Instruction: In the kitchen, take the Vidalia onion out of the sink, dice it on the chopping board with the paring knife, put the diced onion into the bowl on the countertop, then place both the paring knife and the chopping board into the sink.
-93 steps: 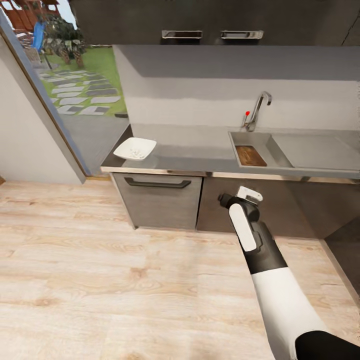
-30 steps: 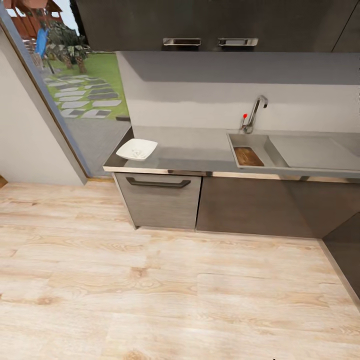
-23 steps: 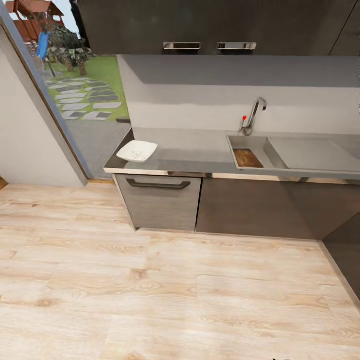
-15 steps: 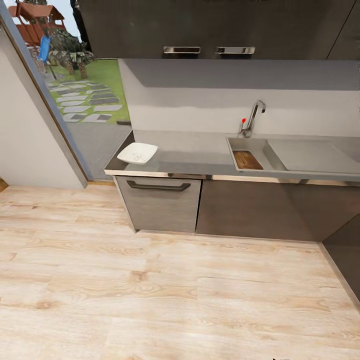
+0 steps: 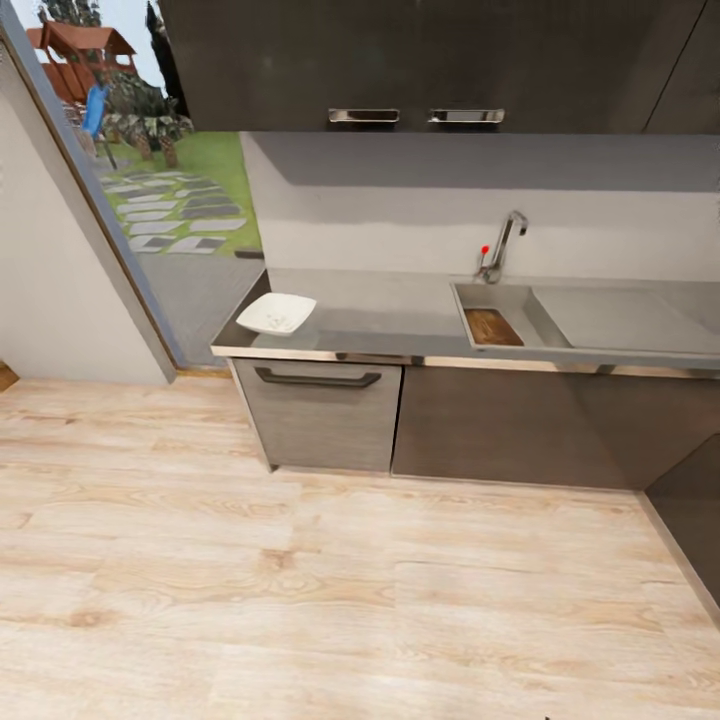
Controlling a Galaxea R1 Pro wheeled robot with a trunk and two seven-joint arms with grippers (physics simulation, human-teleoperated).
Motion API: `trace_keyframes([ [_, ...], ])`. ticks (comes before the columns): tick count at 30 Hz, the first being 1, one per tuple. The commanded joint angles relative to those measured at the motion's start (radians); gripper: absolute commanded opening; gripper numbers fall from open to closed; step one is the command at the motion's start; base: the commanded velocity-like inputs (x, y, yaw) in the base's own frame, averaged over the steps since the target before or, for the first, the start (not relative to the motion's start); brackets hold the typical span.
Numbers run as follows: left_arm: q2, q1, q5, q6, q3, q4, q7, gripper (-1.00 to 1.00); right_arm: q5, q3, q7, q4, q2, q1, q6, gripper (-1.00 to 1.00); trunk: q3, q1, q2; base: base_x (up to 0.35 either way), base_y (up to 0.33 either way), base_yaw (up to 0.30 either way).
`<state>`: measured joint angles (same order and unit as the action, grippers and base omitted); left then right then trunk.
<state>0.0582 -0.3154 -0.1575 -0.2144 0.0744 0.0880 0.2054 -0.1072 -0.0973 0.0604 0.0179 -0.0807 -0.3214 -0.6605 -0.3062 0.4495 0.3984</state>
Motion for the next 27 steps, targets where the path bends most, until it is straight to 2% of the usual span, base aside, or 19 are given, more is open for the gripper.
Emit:
trace_keyframes([
  [1,0.000,-0.001,-0.010,-0.003,0.008,-0.001,0.003,1.00,-0.011,-0.007,0.006,-0.001,0.000,-0.001,-0.003,1.00,0.000,0.001,0.002,0.000,0.000,0.000],
  [27,0.000,-0.001,-0.010,-0.003,0.008,-0.002,0.003,1.00,-0.011,-0.007,0.006,-0.001,0.000,-0.001,-0.004,1.00,0.041,0.001,0.002,0.000,0.000,0.000],
])
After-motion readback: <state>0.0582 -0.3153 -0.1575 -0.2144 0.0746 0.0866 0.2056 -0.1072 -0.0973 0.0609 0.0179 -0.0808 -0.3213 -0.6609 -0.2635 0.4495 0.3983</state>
